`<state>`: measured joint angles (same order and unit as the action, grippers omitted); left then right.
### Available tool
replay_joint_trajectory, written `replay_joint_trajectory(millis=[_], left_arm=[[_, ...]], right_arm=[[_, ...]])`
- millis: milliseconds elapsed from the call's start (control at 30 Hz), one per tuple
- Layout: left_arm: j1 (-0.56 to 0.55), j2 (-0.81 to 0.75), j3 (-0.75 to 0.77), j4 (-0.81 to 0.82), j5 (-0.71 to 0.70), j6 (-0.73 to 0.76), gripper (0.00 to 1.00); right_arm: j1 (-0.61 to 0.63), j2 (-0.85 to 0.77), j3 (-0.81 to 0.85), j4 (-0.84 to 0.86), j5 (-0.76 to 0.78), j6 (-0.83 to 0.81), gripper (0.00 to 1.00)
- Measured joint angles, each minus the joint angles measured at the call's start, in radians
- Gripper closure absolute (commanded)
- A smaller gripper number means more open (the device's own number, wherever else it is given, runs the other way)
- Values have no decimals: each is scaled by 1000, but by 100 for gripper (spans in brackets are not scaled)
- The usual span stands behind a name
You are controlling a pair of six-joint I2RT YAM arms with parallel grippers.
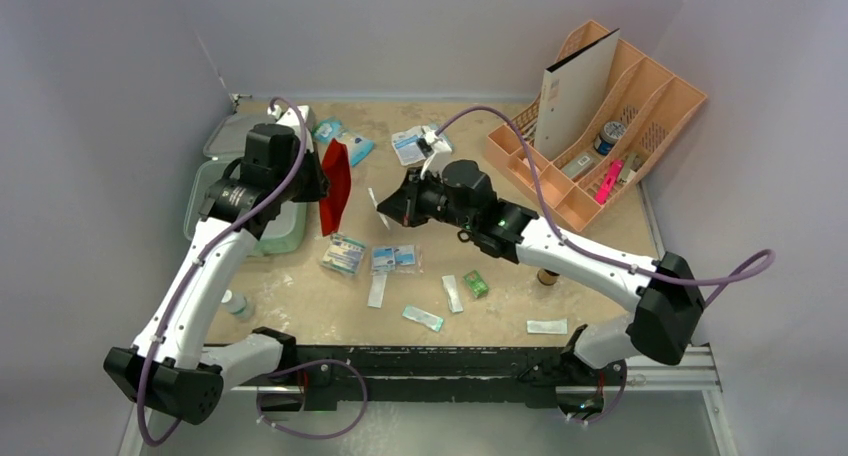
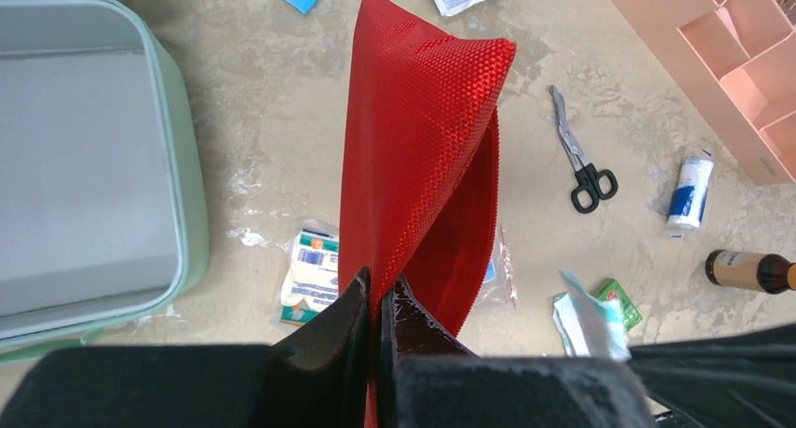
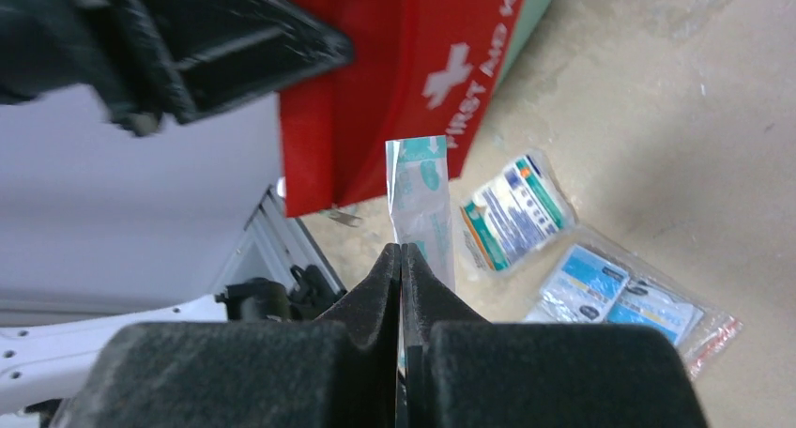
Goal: Organize the medicine kit
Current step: Pick up the medical item at the center of the board, then place the medical item at the medicine pouch.
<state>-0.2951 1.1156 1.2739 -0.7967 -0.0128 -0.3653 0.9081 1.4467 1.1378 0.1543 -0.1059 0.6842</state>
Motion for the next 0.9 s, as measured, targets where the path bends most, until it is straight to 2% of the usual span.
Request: replay_joint_trajectory(millis=[300, 533, 700, 900], left_arm=[[0, 48, -42, 53, 59, -18, 100], [0, 43, -82, 77, 88, -18, 100], [0, 40, -92, 79, 101, -18, 100], [0, 40, -95, 86, 115, -19, 100]], right_arm=[[0, -25, -34, 158, 8, 118, 100], [0, 84, -10, 304, -3, 250, 100], [1, 186, 53, 332, -14, 319, 100], [1, 217, 63, 337, 39, 364, 100]])
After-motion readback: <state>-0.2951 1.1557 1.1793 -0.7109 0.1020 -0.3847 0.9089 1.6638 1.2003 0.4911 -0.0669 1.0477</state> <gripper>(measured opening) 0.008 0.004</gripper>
